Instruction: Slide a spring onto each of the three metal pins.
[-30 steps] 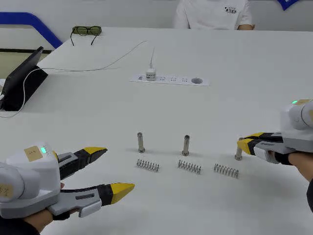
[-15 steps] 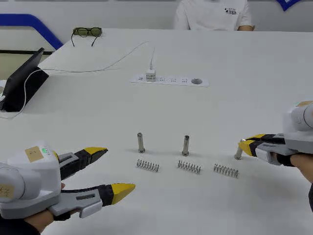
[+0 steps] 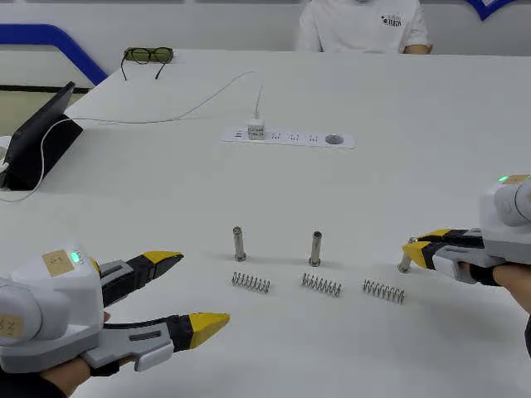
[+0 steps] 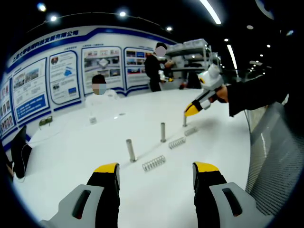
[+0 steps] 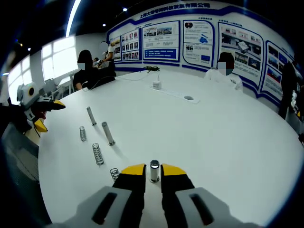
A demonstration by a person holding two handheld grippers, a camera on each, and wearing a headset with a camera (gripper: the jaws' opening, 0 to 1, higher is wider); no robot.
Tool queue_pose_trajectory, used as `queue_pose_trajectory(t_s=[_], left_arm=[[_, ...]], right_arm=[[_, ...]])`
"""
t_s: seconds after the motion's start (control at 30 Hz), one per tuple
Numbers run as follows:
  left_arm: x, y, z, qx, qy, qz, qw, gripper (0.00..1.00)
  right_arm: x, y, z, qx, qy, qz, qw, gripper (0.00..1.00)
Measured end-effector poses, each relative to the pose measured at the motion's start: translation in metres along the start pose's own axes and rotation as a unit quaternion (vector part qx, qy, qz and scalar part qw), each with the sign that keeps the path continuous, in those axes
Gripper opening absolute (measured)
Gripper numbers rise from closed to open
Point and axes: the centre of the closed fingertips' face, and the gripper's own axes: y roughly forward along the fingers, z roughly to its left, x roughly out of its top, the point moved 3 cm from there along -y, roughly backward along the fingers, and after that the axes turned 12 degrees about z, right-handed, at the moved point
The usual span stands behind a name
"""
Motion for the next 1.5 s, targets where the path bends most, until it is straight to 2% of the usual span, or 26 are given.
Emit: queue_pose_trajectory(t_s=[0.4,0.57,0.87,1.17,1.5], left_arm=[[0.002,-0.001,-0.002,-0.002,0.004,0.000,1.0000,0.64],[0.003,-0.001,-0.004,-0.004,0.006,-0.001,1.0000,0.63],[0.002,0.000,-0.004,-0.005,0.005,0.001,1.0000,0.63],[0.001,0.000,-0.005,-0.003,0.003,0.003,1.0000,0.63],[0.000,0.002,-0.006,-0.006,0.003,0.006,1.0000,0.63]], right_arm=[[-0.009,-0.011,0.003,0.007,-0.008,-0.009,0.9999,0.14],[-0.015,-0.015,0.013,0.024,-0.032,-0.017,0.9991,0.14],[-0.022,-0.011,0.026,0.063,-0.063,-0.017,0.9959,0.15],[-0.036,0.002,0.035,0.086,-0.107,0.008,0.9904,0.15],[-0.045,0.012,0.037,0.102,-0.130,0.027,0.9859,0.15]])
